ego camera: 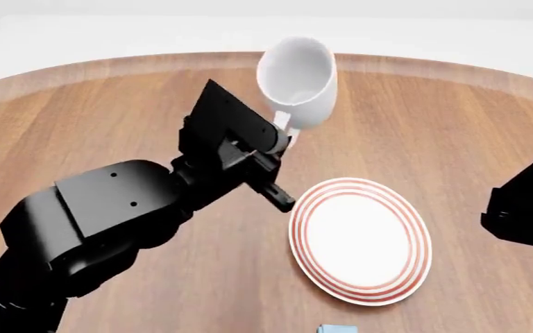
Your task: Pick up the white mug and put it on the plate, and put the chocolate pudding to the right of the plate.
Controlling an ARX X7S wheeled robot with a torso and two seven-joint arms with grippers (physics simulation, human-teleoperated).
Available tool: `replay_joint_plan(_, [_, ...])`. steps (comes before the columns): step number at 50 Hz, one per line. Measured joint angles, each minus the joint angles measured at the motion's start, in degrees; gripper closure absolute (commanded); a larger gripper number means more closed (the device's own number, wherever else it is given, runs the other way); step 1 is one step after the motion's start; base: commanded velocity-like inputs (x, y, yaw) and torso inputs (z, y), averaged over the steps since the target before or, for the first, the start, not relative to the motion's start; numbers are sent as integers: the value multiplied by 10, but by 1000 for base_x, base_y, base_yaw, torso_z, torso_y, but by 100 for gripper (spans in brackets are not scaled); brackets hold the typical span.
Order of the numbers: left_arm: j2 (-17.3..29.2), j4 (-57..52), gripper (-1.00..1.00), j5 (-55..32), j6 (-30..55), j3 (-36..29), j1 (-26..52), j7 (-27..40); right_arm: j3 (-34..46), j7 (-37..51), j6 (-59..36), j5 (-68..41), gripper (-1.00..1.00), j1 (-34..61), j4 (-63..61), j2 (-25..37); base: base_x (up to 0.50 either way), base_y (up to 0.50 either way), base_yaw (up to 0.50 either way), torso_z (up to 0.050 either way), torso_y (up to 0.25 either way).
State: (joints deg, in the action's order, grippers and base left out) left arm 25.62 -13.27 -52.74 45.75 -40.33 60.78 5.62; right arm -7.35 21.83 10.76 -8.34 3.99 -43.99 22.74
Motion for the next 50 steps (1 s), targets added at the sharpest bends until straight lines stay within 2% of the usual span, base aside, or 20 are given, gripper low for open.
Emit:
replay_joint_plan(9, [-17,41,100,10,6,-46,55,-98,-1,1,1,-2,-100,0,1,2,0,0,0,0,0])
replay_joint_plan(17, [-47,89,100,4,30,-76,99,-154,-1,3,1,-3,-100,0,2,3,0,0,0,0,0])
replay_joint_plan(37, [-141,245,100,1,101,-150,140,-210,-1,6,2,-4,-100,1,9,6,0,0,0,0,0])
replay_joint_plan(50, [-188,323,100,-1,84,-163,136,-240,0,7,9,-4,-100,0,21,5,0,0,0,0,0])
